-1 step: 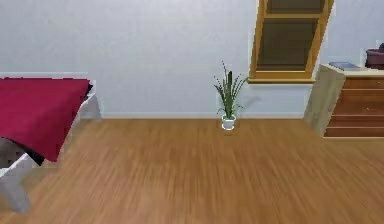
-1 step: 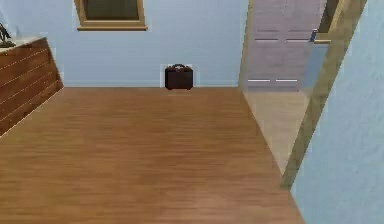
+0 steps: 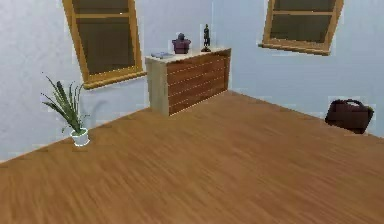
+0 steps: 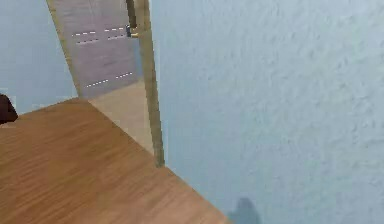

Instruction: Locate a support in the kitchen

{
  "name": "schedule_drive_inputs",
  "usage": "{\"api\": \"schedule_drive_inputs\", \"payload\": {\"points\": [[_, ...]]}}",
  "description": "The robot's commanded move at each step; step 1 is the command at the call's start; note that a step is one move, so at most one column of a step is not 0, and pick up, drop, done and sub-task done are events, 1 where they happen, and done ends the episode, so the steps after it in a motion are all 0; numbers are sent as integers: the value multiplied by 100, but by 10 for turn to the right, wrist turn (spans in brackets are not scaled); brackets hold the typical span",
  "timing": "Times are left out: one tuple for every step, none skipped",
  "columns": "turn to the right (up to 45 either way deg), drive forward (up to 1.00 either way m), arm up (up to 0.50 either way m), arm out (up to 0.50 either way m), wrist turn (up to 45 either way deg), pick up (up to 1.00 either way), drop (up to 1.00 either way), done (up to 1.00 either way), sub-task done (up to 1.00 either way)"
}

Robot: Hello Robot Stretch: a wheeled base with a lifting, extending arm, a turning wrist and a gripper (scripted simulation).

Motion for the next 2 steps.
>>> {"api": "schedule_drive_inputs", "payload": {"points": [[450,0,0,0,0,0,0,0,0],[120,0,0,0,0,0,0,0,0]]}}
